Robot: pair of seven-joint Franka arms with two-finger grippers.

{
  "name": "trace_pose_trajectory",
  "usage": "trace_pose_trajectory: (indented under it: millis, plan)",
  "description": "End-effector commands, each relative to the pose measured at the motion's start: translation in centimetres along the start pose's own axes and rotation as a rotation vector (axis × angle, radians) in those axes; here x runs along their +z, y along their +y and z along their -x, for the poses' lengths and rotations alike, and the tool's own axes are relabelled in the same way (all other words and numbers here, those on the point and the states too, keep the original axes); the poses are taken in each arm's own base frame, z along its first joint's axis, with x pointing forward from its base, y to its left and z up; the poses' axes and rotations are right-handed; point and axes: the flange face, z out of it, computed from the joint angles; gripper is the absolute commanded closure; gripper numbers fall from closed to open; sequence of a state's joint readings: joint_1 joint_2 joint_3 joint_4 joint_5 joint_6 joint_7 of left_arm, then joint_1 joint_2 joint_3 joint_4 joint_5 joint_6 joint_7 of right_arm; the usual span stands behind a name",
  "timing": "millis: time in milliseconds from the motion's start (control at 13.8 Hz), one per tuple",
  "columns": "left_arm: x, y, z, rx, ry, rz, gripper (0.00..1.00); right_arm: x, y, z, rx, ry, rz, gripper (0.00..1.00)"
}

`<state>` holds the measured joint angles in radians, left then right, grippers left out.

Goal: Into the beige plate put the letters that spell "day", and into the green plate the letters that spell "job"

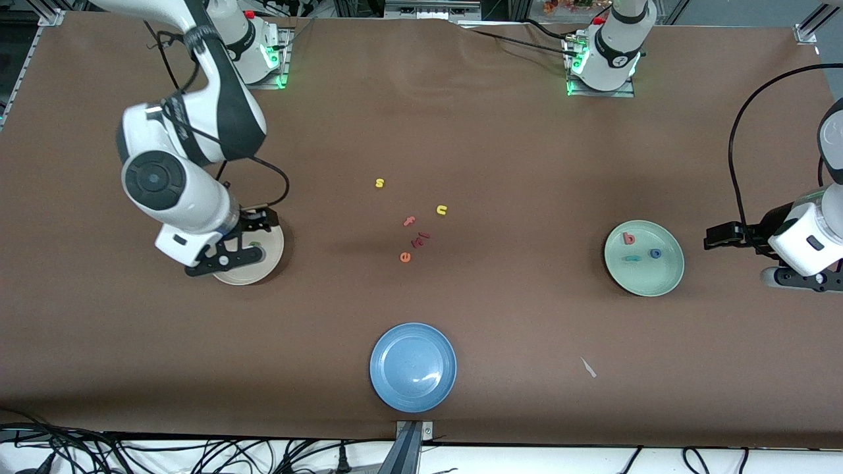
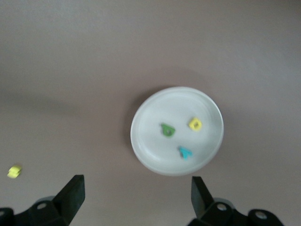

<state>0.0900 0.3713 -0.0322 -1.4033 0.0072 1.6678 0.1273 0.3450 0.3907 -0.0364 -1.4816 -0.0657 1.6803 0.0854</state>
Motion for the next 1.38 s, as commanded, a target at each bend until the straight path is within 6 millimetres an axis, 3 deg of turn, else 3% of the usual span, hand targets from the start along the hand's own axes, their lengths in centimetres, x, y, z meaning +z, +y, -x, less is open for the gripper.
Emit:
trace_pose_trajectory:
  millis: [0,73,218,290,435,580,726,798,943,1088,1306]
  plan:
    - [0.3,-0.2,0.3,0.022,-0.008,0.02,0.01,-5.1,0.8,1.4,0.047,-0.018,-0.022,0.0]
    - [0.3,-0.2,0.3,0.024,-0.007,0.02,0.01,-7.0,1.8,1.3,0.067,0.022,-0.026,0.0]
    - [0.3,-0.2,0.3,0.027,-0.008,0.02,0.01,-10.1,6.5,1.5,0.129,0.086,-0.028,0.0]
    - [0.3,-0.1,0.3,0.027,-0.009,0.02,0.01,-13.3,8.2,2.7,0.156,0.152,-0.038,0.0]
    - [0.4,-0.2,0.3,0.025,-0.01,0.021,0.01,-15.1,10.7,4.7,0.189,0.174,-0.052,0.0]
    - [0.4,-0.2,0.3,0.027,-0.01,0.021,0.01,-14.1,12.9,8.3,0.229,0.128,-0.14,0.0]
    - [0.4,-0.2,0.3,0.025,-0.01,0.021,0.01,-11.3,13.1,12.7,0.248,0.116,-0.169,0.0]
    - [0.3,-0.2,0.4,0.025,-0.01,0.02,0.01,-10.5,13.1,13.8,0.255,0.166,-0.168,0.0]
    - [0.4,-0.2,0.4,0.026,-0.013,0.019,0.01,-10.3,13.3,14.4,0.259,0.173,-0.159,0.0]
    - [0.4,-0.3,0.4,0.024,-0.013,0.021,0.01,-10.9,11.6,14.4,0.237,0.167,-0.125,0.0]
    - [0.4,-0.2,0.4,0.024,-0.013,0.021,0.01,-10.9,11.8,13.9,0.234,0.174,-0.116,0.0]
